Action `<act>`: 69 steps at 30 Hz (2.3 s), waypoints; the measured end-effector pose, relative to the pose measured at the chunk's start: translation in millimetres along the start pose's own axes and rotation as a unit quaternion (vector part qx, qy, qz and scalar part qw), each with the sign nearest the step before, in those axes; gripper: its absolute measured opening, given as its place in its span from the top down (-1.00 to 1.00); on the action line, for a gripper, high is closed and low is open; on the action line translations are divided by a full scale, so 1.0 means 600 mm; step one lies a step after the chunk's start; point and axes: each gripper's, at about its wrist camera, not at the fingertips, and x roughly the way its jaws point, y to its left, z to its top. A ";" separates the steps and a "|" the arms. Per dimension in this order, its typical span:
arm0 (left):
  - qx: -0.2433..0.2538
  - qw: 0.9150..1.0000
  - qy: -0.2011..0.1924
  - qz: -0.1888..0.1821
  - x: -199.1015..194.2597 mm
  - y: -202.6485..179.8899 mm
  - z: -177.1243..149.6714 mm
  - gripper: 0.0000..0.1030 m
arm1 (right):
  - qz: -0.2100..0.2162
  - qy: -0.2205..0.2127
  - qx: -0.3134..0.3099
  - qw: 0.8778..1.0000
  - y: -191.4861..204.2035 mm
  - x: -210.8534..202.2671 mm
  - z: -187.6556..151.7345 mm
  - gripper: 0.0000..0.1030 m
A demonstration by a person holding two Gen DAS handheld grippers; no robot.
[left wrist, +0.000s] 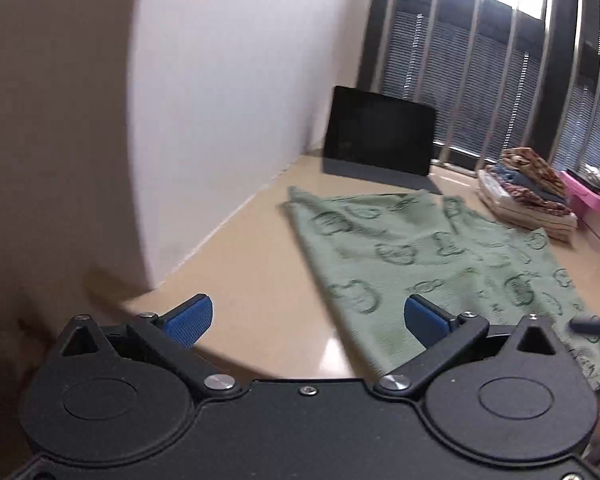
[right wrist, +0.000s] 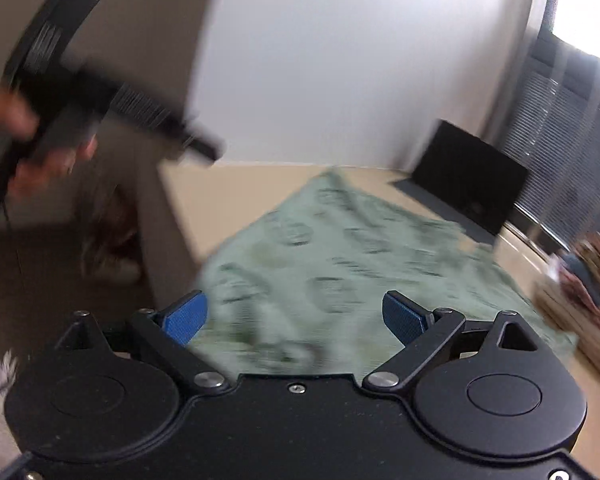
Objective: Fold clothes
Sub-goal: 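Move the right gripper to the garment's side edge and grasp it, then grasp the garment edge with the left gripper beside the right gripper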
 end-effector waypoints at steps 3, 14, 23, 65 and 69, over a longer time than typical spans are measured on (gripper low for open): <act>0.006 1.000 0.005 0.003 -0.010 0.008 -0.008 -1.00 | -0.024 0.013 -0.051 0.998 0.083 0.040 -0.007 -0.83; 0.029 0.999 0.027 -0.012 0.010 0.006 -0.026 -1.00 | -0.117 0.056 -0.146 0.981 0.172 0.113 -0.024 -0.01; 0.017 0.992 0.101 -0.070 0.106 -0.009 -0.001 -1.00 | -0.106 0.071 -0.113 0.985 0.148 0.124 -0.004 0.69; -0.187 0.959 0.195 -0.086 0.512 0.013 0.164 0.77 | 0.013 -0.036 0.133 0.990 -0.026 0.007 0.029 0.83; -0.196 0.962 0.182 -0.063 0.535 0.030 0.184 0.77 | 0.020 -0.034 0.138 0.990 -0.032 0.011 0.027 0.84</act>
